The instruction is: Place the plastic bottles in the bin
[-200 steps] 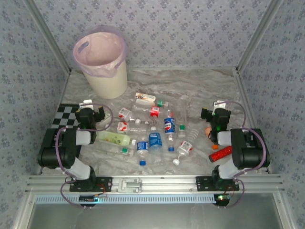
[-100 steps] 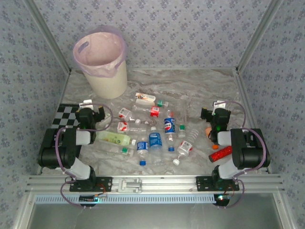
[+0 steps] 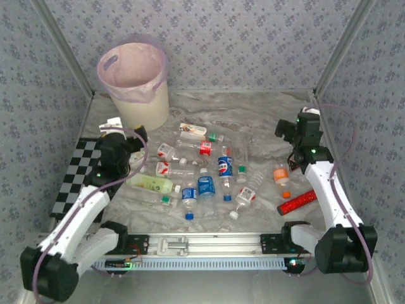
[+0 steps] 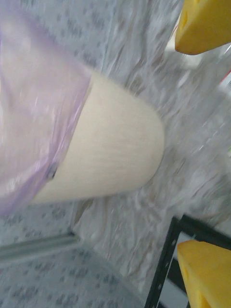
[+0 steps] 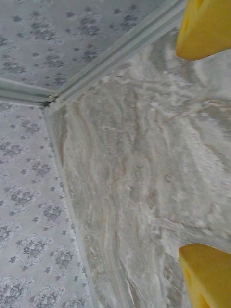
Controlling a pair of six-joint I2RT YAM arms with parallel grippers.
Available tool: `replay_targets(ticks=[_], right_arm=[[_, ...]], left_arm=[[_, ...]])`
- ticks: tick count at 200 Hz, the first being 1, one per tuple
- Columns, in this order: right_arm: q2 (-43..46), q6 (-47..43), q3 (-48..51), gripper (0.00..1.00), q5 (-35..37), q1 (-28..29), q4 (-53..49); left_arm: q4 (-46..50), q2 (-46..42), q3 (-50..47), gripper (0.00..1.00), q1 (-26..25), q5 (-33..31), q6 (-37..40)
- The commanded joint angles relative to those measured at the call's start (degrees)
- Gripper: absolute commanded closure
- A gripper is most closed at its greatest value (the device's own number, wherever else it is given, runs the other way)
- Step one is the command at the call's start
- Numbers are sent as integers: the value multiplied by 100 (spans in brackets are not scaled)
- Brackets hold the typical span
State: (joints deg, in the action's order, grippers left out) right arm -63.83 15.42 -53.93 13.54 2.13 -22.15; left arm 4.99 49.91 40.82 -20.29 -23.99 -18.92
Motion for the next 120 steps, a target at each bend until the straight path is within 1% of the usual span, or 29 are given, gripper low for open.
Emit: replay_targets(ticks=[1, 10, 18, 39, 59, 77, 102, 120], right_arm=[[-295, 593, 14, 1, -318, 165, -2856], [-404, 679, 70, 1, -559, 178, -3007], [-528, 747, 214, 3, -815, 153, -2948], [-960, 741, 397, 14, -1290, 151, -2801], [-1120, 796, 579, 14, -1221, 192, -2698], [-1204, 873, 824, 16, -1281, 128, -2482], [-1392, 761, 787, 27, -1056, 38, -2361], [-1403, 741, 817, 34, -1027, 15, -2215]], left_arm=[[1990, -164, 365, 2, -336, 166, -860], [2184, -159, 507, 2, -446, 510, -1105], [2297, -99, 609, 1, -544, 720, -1309], [2550, 183, 931, 1, -818, 926, -1611], [2417, 324, 1050, 1, -1145, 951, -1640], [2277, 392, 1047, 1, -1281, 1030, -1735], [2048, 547, 1037, 1, -1293, 1152, -1795], [1946, 682, 1092, 1, -1302, 1289, -1860]])
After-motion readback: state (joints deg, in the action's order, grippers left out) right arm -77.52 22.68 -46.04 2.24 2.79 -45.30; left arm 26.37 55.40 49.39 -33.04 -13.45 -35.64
